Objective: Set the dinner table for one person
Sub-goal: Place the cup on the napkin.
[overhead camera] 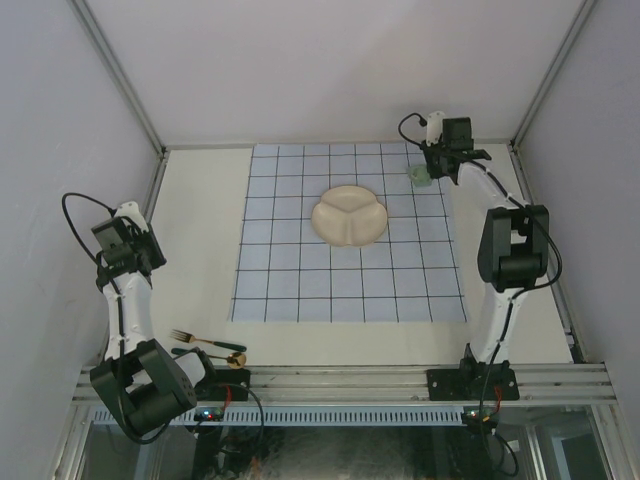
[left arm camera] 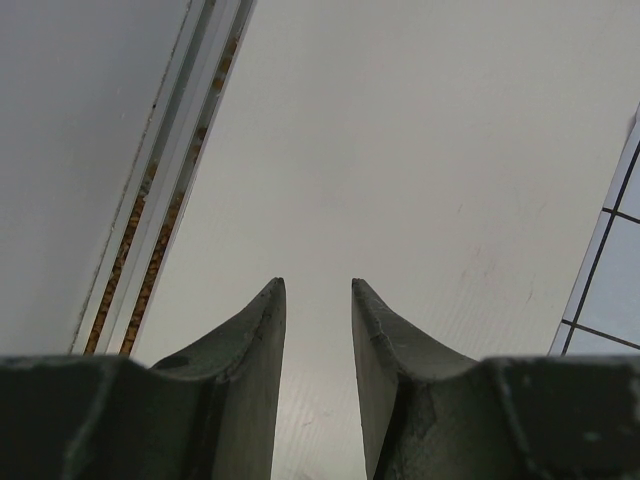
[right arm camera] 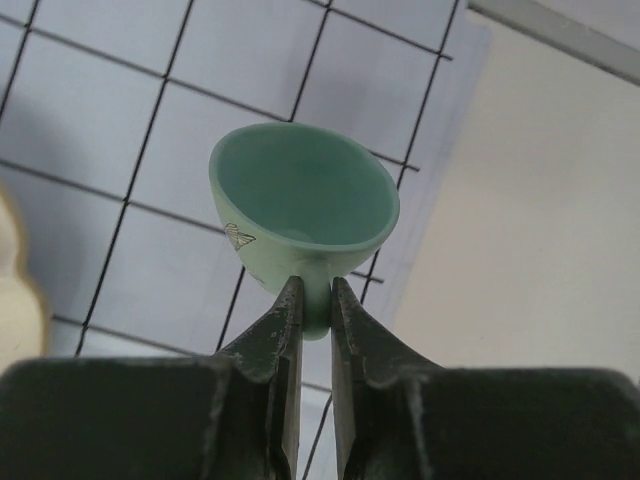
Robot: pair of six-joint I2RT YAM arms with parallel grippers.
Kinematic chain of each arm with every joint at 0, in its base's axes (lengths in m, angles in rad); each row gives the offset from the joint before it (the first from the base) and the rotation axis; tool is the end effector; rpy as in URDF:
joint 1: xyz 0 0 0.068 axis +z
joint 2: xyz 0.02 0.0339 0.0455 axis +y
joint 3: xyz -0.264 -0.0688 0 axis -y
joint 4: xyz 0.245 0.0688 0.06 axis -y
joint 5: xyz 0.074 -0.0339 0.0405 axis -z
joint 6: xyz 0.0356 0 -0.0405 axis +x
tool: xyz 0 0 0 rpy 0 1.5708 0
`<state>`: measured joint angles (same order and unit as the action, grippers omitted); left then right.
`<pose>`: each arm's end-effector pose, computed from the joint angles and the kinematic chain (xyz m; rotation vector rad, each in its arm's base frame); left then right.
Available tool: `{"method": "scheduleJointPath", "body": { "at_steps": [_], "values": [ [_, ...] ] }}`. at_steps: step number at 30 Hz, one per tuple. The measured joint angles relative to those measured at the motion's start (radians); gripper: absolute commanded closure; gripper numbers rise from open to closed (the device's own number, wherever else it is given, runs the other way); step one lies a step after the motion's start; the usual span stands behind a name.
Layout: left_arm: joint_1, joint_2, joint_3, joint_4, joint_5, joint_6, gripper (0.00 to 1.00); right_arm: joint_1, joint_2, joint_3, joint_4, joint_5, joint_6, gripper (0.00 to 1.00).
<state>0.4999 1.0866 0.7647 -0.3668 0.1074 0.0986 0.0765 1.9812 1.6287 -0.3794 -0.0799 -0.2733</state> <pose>0.2063 0.1083 0.2570 -0.3945 2.2277 0.1986 0.4559 0.0378 0.2541 -0.4405 2.2573 -0.0093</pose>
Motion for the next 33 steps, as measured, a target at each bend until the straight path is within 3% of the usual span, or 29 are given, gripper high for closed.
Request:
{"method": "scheduleJointPath", "body": {
  "at_steps": [10, 26, 33],
  "values": [
    [0.0, 0.027, 0.0, 0.008, -0.01, 0.0, 0.63, -0.049, 0.127, 0.148, 0.071, 0.044, 0.032, 1.0],
    [0.0, 0.035, 0.0, 0.013, -0.02, 0.0, 0.63, -0.022, 0.381, 0.428, 0.097, 0.094, 0.051, 1.0],
    [0.0, 0.035, 0.0, 0.013, -0.026, 0.0, 0.63, 0.011, 0.388, 0.426, 0.105, 0.105, 0.049, 1.0]
  ]
}}
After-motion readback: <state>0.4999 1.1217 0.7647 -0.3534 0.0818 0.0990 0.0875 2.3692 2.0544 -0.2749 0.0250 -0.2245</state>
